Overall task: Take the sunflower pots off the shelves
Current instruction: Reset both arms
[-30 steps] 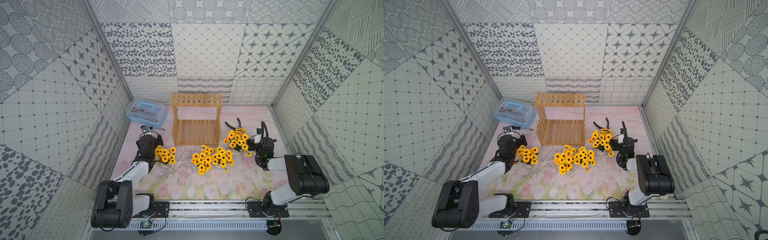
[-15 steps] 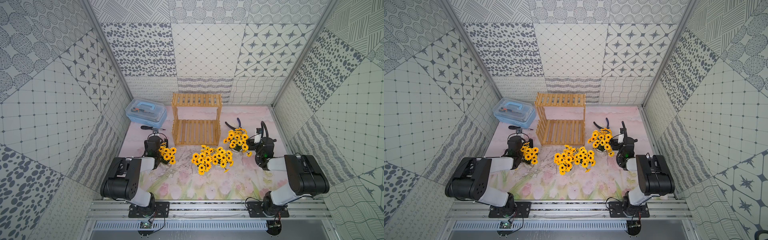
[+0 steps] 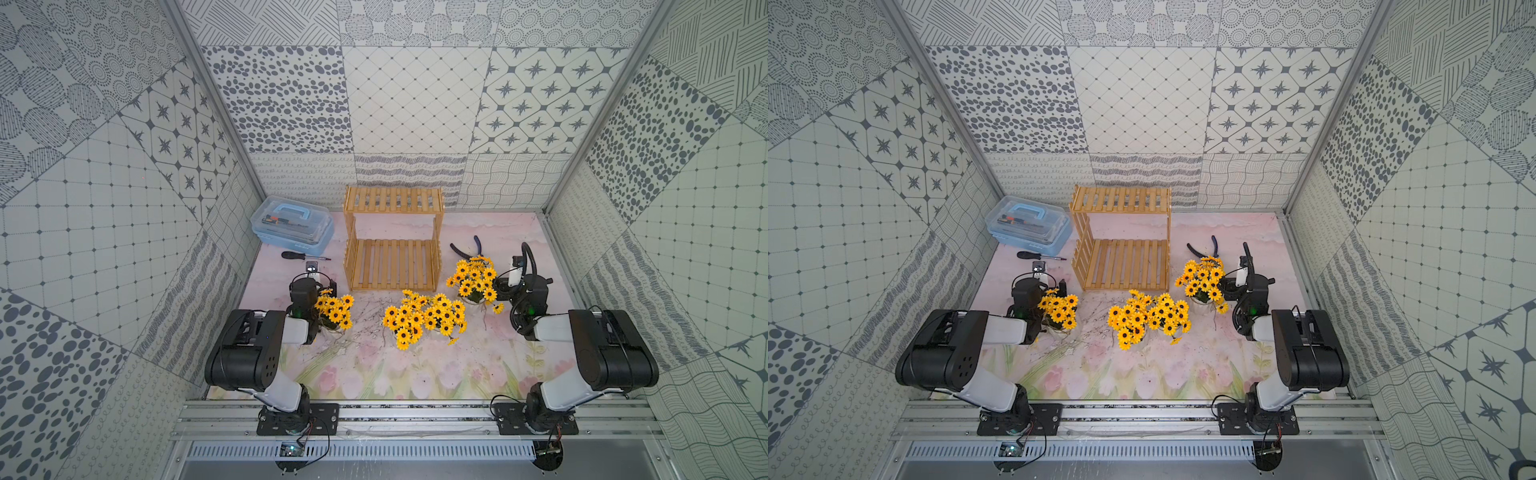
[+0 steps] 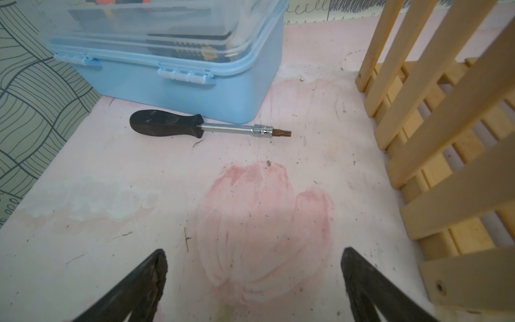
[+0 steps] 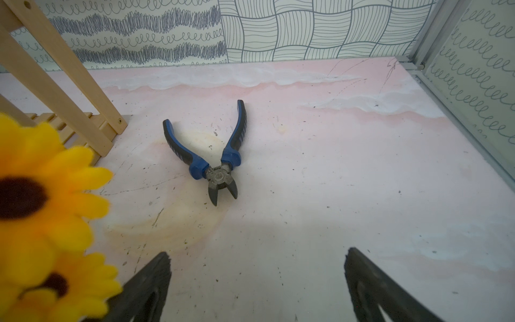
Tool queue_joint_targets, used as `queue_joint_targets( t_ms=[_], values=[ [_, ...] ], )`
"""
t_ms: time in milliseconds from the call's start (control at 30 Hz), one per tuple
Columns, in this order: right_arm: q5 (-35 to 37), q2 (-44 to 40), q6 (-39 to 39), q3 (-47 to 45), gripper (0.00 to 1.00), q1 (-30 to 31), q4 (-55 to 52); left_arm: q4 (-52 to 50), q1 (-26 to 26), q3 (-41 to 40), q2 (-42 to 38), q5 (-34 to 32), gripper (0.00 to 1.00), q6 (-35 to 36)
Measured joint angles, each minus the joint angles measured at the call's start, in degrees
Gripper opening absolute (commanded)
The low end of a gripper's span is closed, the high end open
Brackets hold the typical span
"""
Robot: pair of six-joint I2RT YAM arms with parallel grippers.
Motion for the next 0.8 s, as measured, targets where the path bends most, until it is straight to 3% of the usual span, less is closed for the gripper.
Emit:
queue_joint_targets(
  t_ms=[800],
  values=[
    [0.39, 0.0, -0.33, 0.0, 0.98, 0.44, 0.11, 0.37, 1.25, 1.46, 0.2, 2.05, 0.98, -0.26]
  ],
)
